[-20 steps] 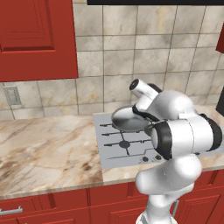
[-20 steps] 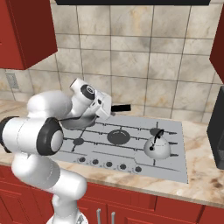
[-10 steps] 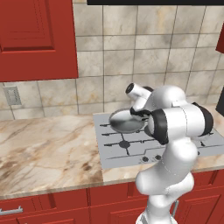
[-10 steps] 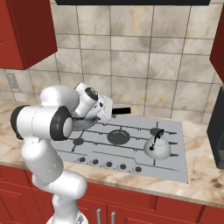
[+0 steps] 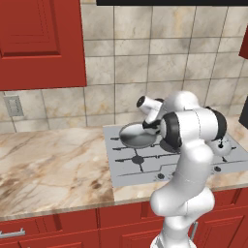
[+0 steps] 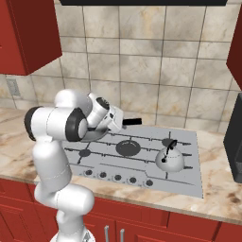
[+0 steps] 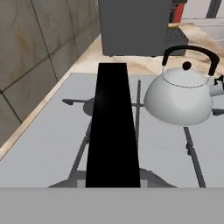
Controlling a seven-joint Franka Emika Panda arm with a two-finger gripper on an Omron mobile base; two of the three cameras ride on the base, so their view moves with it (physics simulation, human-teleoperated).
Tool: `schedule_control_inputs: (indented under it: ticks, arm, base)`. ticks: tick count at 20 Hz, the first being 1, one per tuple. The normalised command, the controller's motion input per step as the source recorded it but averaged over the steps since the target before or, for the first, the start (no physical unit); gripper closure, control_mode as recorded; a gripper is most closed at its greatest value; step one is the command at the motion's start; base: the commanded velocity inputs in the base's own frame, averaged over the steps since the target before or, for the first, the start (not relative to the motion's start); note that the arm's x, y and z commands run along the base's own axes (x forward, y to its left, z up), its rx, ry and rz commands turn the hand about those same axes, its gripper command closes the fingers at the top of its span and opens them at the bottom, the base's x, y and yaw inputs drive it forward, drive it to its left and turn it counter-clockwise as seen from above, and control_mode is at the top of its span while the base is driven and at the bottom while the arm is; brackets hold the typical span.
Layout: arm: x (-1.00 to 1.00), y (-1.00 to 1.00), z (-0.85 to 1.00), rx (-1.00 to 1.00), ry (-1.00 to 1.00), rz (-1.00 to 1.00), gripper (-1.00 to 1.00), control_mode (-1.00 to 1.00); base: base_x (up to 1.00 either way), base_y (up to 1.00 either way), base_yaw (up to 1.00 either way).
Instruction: Pick the pan from the cabinet and place it on the stove. Then turn on the stove burner for the pan.
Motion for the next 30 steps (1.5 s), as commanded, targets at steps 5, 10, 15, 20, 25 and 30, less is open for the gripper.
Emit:
schedule_control_inputs:
  ticks: [5,10,15,20,25,30]
  arm:
    - [0.39,0.02,-0.25,0.00,0.01,0.00,1.00,-1.00]
    - [0.42,0.07,-0.25,0.00,0.01,-0.01,1.00,-1.00]
    - [0.42,0.07,-0.25,0.00,0.02,-0.02,1.00,-1.00]
    - [0.42,0.04,-0.26,0.00,0.02,-0.02,1.00,-1.00]
    - [0.42,0.00,-0.31,0.00,0.02,-0.02,1.00,-1.00]
    - [0.42,0.00,-0.31,0.00,0.02,-0.02,1.00,-1.00]
  base:
    - [0.00,0.00,0.00]
    - [0.00,0.00,0.00]
    - [0.00,0.00,0.00]
    - [0.00,0.00,0.00]
    - [0.00,0.00,0.00]
    - [0.00,0.00,0.00]
